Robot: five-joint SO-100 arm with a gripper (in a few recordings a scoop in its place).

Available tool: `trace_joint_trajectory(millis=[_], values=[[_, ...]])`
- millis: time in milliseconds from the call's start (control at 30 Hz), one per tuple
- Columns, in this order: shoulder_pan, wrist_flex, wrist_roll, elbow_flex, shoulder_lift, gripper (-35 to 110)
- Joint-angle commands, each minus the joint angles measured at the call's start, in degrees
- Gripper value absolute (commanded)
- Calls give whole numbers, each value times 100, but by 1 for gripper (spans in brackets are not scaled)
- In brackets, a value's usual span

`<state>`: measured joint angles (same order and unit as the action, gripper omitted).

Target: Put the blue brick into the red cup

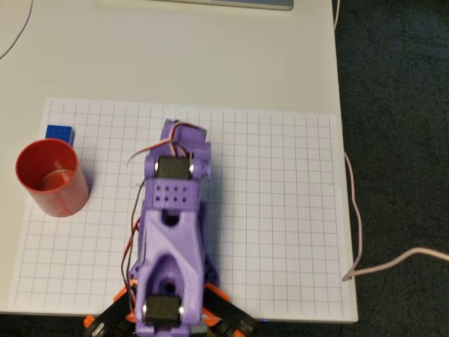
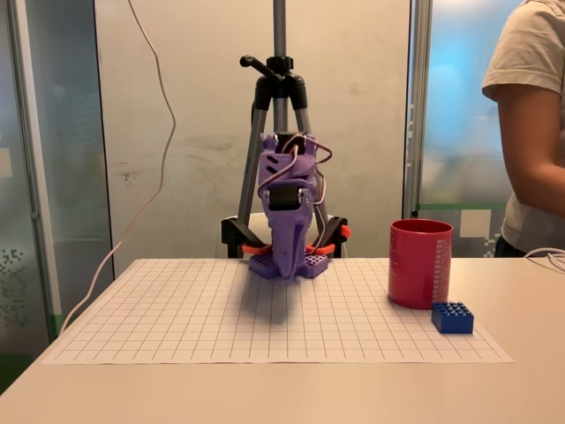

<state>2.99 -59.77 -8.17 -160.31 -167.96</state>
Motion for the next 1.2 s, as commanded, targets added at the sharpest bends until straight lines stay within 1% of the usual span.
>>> trace_joint_trajectory(millis=[0, 167, 300, 367, 467, 733, 900, 1033, 1167], values=[[703, -431, -141, 2355, 949, 0], [729, -1960, 35, 5581, 2452, 0], [229, -3296, 431, 8235, 3850, 0], [-88, -3788, 624, 9132, 4482, 0], [-404, -3858, 1037, 9448, 5045, 0], [-1160, -3806, 2145, 9369, 6240, 0], [-1696, -3850, 2646, 10143, 7066, 0], [-2180, -3841, 3349, 10775, 7471, 0], [-2786, -3858, 4043, 10811, 7620, 0]])
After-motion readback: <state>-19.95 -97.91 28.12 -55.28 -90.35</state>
